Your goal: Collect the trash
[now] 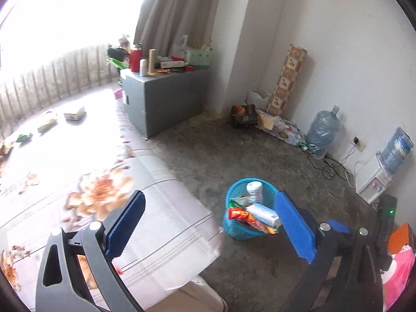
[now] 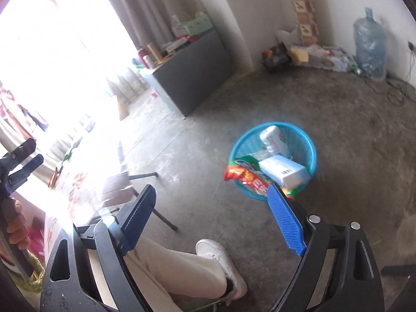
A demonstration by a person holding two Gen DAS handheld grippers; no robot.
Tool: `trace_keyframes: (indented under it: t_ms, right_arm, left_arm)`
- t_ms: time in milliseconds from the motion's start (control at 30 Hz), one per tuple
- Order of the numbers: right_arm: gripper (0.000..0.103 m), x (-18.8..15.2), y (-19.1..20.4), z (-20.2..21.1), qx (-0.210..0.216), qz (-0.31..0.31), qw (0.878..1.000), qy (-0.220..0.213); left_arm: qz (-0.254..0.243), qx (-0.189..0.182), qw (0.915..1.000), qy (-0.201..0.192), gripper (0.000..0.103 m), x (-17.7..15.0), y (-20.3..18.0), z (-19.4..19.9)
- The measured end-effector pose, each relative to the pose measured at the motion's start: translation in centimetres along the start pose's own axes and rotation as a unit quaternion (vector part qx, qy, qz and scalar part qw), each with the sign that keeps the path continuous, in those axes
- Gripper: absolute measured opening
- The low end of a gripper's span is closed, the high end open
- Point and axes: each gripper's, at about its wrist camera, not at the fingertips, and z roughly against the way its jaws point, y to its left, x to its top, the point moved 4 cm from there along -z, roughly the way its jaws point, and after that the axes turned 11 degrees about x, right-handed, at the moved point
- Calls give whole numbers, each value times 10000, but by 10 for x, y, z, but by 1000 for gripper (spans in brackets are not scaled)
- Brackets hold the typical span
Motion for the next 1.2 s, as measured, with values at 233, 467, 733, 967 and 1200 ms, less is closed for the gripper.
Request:
trace_keyframes:
  t_ms: [233,467,733,967,1200]
  right_arm:
    - [95,-5,103,1,207,1106,9936,-136]
    - [95,-21,169,-11,-97,2010,9795,-105]
    - [95,-42,204,-11,-561,2685,9614,-226]
    - [95,-62,196,-34,-562,2603,9625,509]
    - [95,-78,189,-44,-928,2563,9591,769]
  left_arm:
    - [627,1380,9884,-67,97,-45,88,53]
    - [1011,1561,9824,155,97,-87,115,72]
    - [1157,1990,9731,51,97,-92,128,87]
    - [1315,2685,9527,548,97,-114,146,78]
    - [1543,2727,9447,970,97,-135,153,69]
